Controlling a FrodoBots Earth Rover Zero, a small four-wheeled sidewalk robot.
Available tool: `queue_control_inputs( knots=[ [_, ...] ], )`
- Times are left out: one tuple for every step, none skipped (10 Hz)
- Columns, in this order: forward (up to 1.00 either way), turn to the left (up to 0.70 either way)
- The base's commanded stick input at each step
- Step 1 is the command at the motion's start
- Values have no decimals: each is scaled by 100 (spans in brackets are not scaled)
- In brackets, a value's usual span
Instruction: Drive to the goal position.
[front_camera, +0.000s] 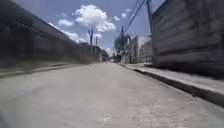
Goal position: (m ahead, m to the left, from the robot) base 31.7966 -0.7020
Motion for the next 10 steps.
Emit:
queue_control_inputs(
  knots=[
    [85, 0],
    [85, 0],
    [85, 0],
    [85, 0],
    [85, 0],
    [85, 0],
    [85, 0],
    [85, 0],
    [85, 0],
    [85, 0]
  ],
)
